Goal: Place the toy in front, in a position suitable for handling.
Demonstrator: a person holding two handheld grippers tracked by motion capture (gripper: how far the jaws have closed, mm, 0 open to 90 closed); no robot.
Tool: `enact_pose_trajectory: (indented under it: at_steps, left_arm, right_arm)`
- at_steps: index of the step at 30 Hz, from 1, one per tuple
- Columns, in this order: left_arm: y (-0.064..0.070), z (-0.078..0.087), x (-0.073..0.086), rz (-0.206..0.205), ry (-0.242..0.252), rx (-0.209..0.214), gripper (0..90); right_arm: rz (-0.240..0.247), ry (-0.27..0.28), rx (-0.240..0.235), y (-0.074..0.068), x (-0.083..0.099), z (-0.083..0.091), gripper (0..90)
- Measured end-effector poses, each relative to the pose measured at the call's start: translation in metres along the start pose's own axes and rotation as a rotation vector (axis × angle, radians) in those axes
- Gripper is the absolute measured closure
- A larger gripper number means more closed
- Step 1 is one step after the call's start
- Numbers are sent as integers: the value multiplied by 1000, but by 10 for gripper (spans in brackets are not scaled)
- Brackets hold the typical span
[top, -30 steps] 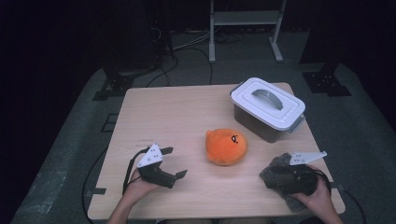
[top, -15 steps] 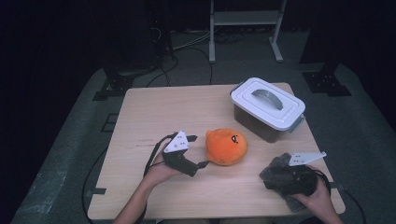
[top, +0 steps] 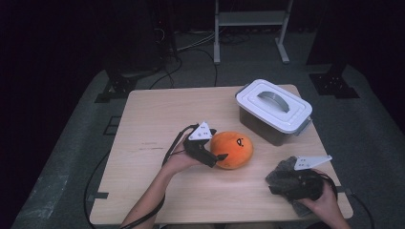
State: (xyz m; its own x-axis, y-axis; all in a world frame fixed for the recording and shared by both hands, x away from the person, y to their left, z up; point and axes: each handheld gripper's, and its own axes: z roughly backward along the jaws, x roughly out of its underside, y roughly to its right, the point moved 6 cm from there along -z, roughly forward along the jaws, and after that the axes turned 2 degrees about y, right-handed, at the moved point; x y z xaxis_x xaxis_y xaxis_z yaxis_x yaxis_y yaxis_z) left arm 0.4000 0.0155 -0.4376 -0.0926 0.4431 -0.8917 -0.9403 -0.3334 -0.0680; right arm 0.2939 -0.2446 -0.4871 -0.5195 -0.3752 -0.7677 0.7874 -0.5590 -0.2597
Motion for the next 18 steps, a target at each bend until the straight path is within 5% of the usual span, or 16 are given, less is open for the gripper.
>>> enact_pose_trajectory:
  at_steps: [11,18]
  left_arm:
    - [1,-34,-6,-25,-66,58,59]
    - [-2,-46,-5,-19,-89,51,80]
  right_arm:
    - [0,0,-11,-1,0,0,268]
    - [4,-2,-16,-1,1,0,269]
